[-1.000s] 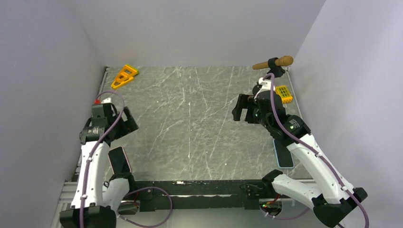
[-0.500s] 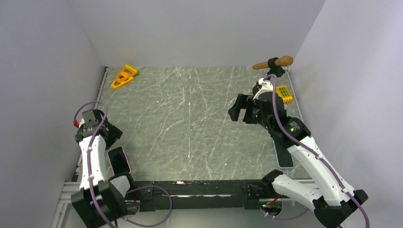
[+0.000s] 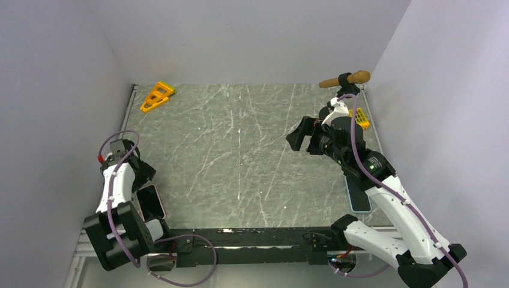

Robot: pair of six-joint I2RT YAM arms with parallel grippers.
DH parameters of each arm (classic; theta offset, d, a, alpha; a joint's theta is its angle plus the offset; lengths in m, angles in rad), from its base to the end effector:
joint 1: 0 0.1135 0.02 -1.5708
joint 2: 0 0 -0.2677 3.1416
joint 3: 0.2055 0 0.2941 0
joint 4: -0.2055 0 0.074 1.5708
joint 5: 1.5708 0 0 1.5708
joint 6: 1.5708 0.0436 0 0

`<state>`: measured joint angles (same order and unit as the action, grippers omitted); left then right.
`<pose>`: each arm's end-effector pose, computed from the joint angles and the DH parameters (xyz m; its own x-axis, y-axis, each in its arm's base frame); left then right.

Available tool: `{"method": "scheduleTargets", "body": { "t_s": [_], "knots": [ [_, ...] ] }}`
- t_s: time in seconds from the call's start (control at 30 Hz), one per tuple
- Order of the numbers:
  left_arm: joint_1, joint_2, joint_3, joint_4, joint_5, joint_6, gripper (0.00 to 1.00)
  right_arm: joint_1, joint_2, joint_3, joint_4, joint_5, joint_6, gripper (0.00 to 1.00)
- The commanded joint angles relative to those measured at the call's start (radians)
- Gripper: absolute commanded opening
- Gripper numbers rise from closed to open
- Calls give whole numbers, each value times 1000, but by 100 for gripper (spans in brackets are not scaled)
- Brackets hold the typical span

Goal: Take the phone out of the phone case
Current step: Pick up the phone at the center of the board.

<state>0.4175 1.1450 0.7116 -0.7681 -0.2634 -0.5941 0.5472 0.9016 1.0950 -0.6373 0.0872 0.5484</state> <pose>0.2128 0.1068 0.1826 -0.4392 -0.7860 -0.4350 -0.8728 0.4881 -0.0008 0.1992 0.1169 0.3873 -0.5482 0.2742 -0.7902 -0.1938 0.8774 0.4389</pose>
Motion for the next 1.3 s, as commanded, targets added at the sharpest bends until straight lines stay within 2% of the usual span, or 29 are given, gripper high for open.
{"method": "scheduleTargets", "body": {
  "t_s": [0.0,0.83,0.9,1.07,1.17,1.27],
  "knots": [
    [9,43,-18,44,-8,-19,99,3,-24,-3,55,-11,12,100],
    [-2,246,-34,91,136,-42,99,3,-32,-35,114,-20,60,100],
    [-14,243,-39,90,132,-53,96,3,-40,-43,114,-14,65,100],
    [-23,212,-68,99,152,-85,78,3,-47,-55,118,-21,78,100],
    [-43,192,-117,126,171,-121,72,3,-41,-58,112,-28,78,100],
    [-67,181,-129,126,197,-147,70,3,-20,-54,91,-36,70,100]
  ]
}}
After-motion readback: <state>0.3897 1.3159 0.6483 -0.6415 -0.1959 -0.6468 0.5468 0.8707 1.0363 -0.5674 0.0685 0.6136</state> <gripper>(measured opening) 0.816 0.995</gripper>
